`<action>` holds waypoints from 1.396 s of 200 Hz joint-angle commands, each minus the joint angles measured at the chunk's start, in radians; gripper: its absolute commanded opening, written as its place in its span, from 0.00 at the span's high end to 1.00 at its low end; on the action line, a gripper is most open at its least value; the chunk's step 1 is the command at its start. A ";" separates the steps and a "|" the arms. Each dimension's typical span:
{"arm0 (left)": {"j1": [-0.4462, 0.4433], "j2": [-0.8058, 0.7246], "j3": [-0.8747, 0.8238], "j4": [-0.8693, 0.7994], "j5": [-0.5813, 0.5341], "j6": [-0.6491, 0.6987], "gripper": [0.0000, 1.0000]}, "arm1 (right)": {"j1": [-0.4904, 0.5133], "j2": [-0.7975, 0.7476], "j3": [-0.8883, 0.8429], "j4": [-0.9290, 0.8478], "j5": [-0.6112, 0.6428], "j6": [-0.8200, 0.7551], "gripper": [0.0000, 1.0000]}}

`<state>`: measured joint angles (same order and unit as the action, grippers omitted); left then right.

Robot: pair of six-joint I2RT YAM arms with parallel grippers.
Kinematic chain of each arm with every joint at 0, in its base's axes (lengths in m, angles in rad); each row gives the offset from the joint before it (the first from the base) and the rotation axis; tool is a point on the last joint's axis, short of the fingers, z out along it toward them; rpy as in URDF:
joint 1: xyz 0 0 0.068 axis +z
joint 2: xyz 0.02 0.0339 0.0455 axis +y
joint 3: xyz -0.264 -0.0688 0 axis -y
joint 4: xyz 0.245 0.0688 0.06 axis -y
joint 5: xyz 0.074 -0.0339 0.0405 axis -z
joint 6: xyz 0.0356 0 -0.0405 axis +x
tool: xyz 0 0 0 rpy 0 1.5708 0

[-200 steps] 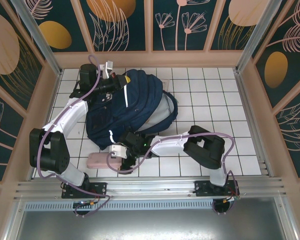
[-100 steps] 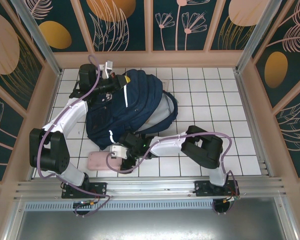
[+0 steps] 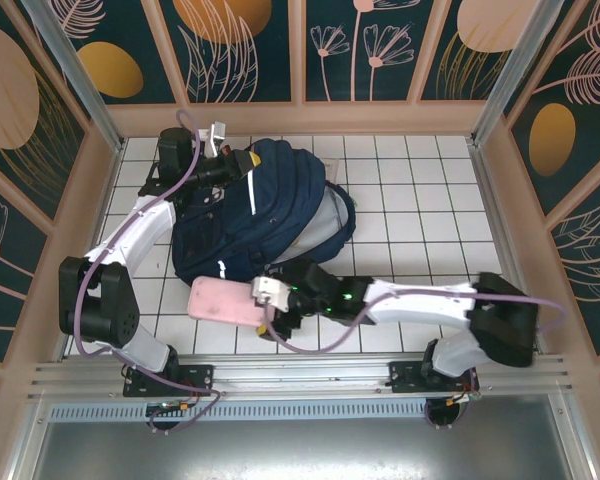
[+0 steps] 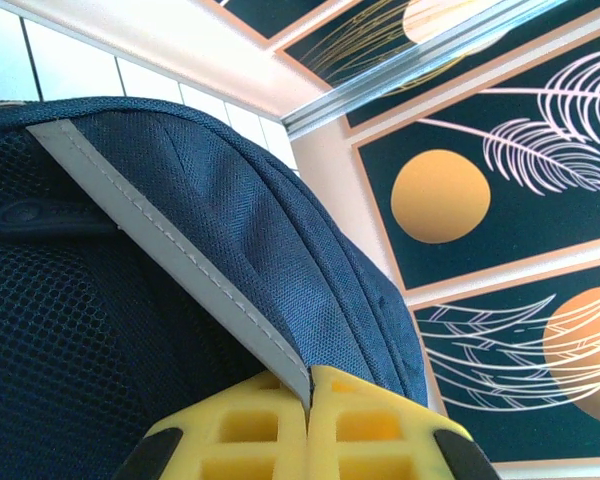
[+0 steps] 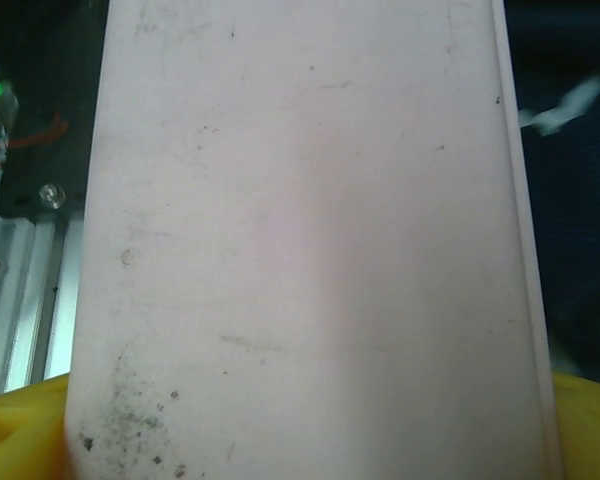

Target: Pack the student bag

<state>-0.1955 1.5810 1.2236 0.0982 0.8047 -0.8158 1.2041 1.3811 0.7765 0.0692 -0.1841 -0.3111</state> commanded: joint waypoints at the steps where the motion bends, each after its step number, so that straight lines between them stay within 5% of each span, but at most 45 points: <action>1: 0.014 -0.044 0.082 0.060 0.038 0.036 1.00 | -0.013 -0.198 -0.125 0.105 0.122 0.076 0.54; 55: 0.014 -0.011 0.193 -0.090 0.008 0.108 1.00 | -0.250 -0.612 -0.326 0.180 0.318 0.306 0.65; 86: -0.002 0.012 0.313 -0.289 -0.035 0.232 1.00 | -0.415 -0.620 -0.268 0.119 0.412 0.476 0.73; 126: -0.028 0.040 0.445 -0.452 -0.036 0.326 1.00 | -0.529 -0.502 -0.165 -0.062 0.593 0.584 0.72; 206: -0.107 0.099 0.658 -0.657 -0.041 0.459 1.00 | -0.524 -0.185 0.010 -0.114 0.300 0.470 0.74; 279: -0.109 0.038 0.596 -0.646 -0.040 0.483 1.00 | -0.403 -0.163 0.012 -0.183 0.155 0.233 0.65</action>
<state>-0.3004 1.7206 1.8084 -0.7124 0.6868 -0.3763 0.8005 1.2232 0.7689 -0.1184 0.0204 0.0418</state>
